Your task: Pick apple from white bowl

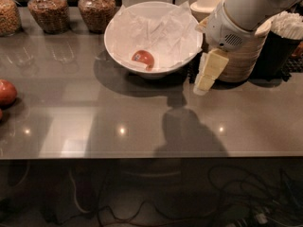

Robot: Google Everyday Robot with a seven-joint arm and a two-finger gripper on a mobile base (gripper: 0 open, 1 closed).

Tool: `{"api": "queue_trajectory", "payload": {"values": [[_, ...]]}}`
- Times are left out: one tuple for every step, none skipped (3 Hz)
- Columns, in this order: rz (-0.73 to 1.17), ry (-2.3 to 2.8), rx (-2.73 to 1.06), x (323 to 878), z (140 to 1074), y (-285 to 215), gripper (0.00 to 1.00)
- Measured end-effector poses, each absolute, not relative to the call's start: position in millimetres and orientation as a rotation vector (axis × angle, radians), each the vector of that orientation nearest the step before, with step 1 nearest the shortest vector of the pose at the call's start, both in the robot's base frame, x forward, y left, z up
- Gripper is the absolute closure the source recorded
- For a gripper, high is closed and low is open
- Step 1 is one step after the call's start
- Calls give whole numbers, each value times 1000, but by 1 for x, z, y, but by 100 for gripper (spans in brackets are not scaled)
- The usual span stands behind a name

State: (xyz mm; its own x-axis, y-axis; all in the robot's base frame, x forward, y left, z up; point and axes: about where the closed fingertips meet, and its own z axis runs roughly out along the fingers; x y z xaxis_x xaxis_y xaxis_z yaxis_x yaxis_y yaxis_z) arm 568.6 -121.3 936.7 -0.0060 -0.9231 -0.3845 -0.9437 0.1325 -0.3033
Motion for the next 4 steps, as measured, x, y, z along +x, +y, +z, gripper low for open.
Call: {"api": "queue_trajectory", "payload": {"values": [[33,1915,-1779,569,939,-121,0],[3,1806,-1743,585,944,-111,0],[-10,1681,-1695,617,954,-88,0],[-17,1590,-1669,643,966,-69,0]]}}
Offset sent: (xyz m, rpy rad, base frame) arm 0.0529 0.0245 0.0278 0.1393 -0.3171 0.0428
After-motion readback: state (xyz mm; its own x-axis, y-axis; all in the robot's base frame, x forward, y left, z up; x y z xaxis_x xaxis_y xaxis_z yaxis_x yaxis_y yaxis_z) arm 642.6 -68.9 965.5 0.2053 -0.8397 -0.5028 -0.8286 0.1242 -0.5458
